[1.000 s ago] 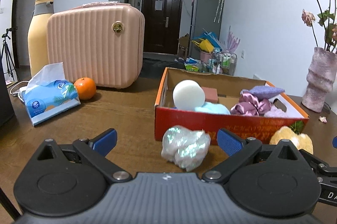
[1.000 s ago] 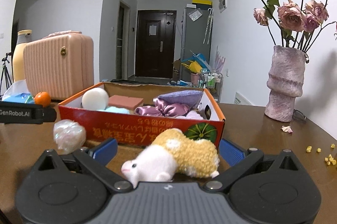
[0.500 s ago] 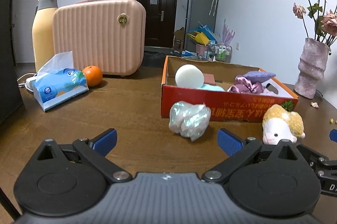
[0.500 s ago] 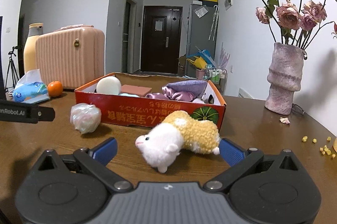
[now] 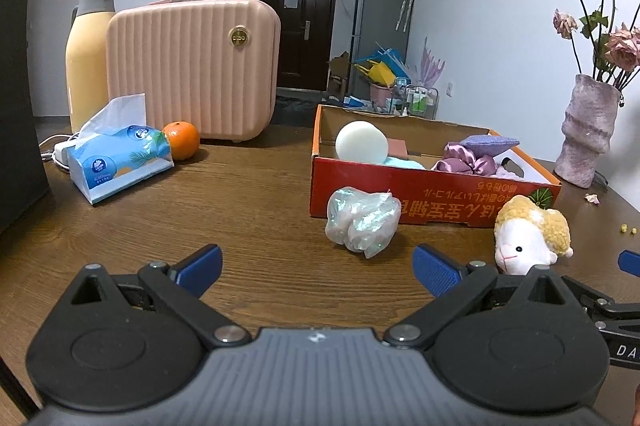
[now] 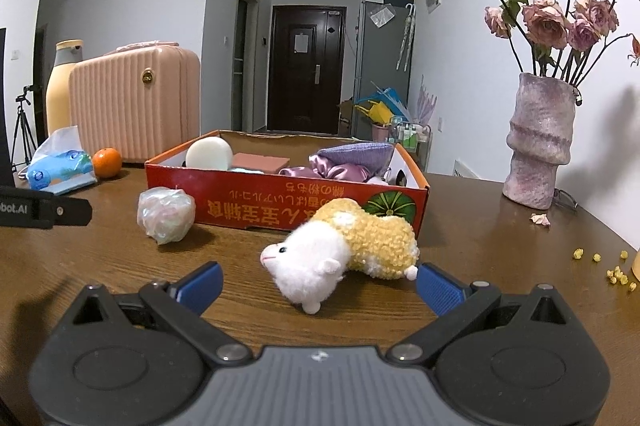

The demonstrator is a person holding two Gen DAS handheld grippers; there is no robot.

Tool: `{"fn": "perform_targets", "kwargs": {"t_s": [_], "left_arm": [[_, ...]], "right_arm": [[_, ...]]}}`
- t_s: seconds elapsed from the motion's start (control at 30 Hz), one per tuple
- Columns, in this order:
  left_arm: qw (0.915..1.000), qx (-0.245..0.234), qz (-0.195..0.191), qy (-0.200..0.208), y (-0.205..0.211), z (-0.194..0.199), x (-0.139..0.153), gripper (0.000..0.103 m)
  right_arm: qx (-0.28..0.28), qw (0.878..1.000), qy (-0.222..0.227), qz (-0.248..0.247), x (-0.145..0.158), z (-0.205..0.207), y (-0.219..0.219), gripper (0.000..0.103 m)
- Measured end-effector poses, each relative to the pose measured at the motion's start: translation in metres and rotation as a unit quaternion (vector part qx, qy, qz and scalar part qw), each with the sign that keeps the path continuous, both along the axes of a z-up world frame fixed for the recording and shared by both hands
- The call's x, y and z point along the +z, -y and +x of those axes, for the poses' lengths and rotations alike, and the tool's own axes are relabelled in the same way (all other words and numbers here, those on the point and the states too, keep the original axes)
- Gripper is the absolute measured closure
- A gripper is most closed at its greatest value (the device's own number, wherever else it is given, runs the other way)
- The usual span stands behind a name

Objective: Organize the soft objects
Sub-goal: 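Grasp the white-and-yellow plush sheep with the right tool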

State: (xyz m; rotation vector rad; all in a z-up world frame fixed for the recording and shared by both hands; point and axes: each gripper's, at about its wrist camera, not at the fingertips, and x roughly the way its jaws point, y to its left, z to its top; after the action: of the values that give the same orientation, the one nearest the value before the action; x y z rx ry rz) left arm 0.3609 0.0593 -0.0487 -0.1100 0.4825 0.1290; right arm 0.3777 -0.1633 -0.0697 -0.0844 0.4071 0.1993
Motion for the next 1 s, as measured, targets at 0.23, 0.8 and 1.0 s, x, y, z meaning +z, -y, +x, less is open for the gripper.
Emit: {"fn": "perform_targets", "kwargs": {"t_s": [0.23, 0.8, 1.0], "left_arm": [[1.0, 0.006, -0.003, -0.004, -0.003, 0.002, -0.001, 0.0], [0.9997, 0.023, -0.003, -0.006, -0.011, 0.007, -0.001, 0.0], [0.9996, 0.027, -0.001, -0.005, -0.011, 0.008, -0.001, 0.0]], "right_arm": [[0.003, 1.0, -0.009, 0.003, -0.002, 0.004, 0.0, 0.0], [-0.003, 0.998, -0.057, 0.026, -0.01, 0.053, -0.018, 0.0], [-0.019, 0.996, -0.077, 0.03, -0.013, 0.075, -0.022, 0.0]]}}
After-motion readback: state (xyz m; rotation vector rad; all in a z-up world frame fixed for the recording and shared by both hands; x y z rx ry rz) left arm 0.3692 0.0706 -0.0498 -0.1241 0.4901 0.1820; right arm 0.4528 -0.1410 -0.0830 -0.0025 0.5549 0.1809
